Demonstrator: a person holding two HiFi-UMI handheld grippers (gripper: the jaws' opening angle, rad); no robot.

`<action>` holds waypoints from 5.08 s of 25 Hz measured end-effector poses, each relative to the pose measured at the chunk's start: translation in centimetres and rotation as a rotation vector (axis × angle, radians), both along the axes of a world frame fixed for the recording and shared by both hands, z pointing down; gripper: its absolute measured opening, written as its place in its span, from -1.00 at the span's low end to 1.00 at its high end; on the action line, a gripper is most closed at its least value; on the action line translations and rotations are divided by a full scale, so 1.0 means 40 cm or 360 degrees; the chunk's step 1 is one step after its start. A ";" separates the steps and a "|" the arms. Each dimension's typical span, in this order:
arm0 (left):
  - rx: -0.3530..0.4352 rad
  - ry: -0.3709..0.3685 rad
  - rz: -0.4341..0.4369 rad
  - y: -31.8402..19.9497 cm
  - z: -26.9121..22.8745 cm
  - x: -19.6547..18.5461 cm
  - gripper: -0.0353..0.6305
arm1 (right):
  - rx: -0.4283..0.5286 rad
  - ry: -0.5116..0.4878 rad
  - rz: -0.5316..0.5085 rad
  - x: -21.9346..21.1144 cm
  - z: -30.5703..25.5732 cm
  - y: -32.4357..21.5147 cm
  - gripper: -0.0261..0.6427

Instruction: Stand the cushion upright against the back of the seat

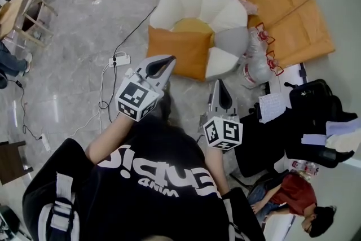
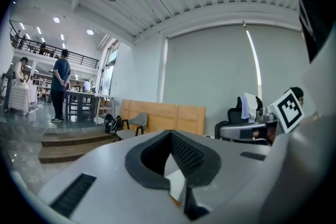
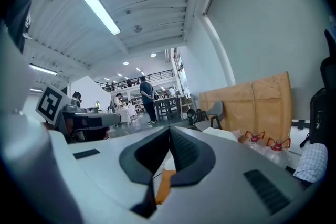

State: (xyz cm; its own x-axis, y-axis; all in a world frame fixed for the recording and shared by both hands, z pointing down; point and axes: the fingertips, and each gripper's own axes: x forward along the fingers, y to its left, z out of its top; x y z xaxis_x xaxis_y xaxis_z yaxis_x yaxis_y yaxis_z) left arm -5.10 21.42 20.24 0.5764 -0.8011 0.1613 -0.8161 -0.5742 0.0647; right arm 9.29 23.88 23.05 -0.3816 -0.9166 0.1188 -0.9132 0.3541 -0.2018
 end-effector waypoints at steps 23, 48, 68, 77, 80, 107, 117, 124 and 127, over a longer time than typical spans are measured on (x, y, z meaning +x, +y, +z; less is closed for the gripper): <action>-0.0098 -0.0011 0.0302 -0.543 0.035 -0.014 -0.88 | -0.0085 0.0043 0.0129 -0.067 0.013 -0.528 -0.86; -0.0021 0.0029 0.0453 -0.859 -0.005 0.095 -0.88 | -0.0032 0.0071 0.0328 0.041 -0.032 -0.796 -0.86; -0.0375 -0.0212 0.0568 -0.955 0.361 0.182 -0.88 | -0.0420 -0.0059 0.0350 0.099 0.298 -0.887 -0.86; -0.0569 -0.0365 0.0628 -0.970 0.702 0.191 -0.88 | -0.0666 -0.0106 0.0364 0.085 0.638 -0.878 -0.86; -0.0636 -0.0388 0.0632 -0.956 0.818 0.194 -0.88 | -0.0758 -0.0132 0.0380 0.075 0.758 -0.857 -0.86; -0.0856 -0.1057 0.0627 -1.031 1.706 0.216 -0.27 | -0.1759 -0.0418 0.0954 0.034 1.837 -0.673 -0.18; -0.0862 -0.1157 0.0574 -1.092 1.803 0.245 -0.27 | -0.1828 -0.0518 0.0905 0.046 1.937 -0.709 -0.18; -0.1081 -0.0968 0.0563 -1.117 1.806 0.242 -0.86 | -0.1841 -0.0387 0.0759 0.050 1.927 -0.721 -0.85; -0.1088 -0.0911 0.0577 -1.109 1.805 0.235 -0.86 | -0.1828 -0.0405 0.0742 0.045 1.929 -0.718 -0.85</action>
State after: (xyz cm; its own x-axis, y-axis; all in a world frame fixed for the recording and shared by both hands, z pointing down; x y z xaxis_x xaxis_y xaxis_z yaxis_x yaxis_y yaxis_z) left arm 4.29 -22.96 92.45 0.4594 -0.2181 0.8610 -0.6084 -0.7835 0.1261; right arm 11.11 -4.83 100.23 -0.1799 -0.3875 0.9041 -0.7940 -0.4854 -0.3660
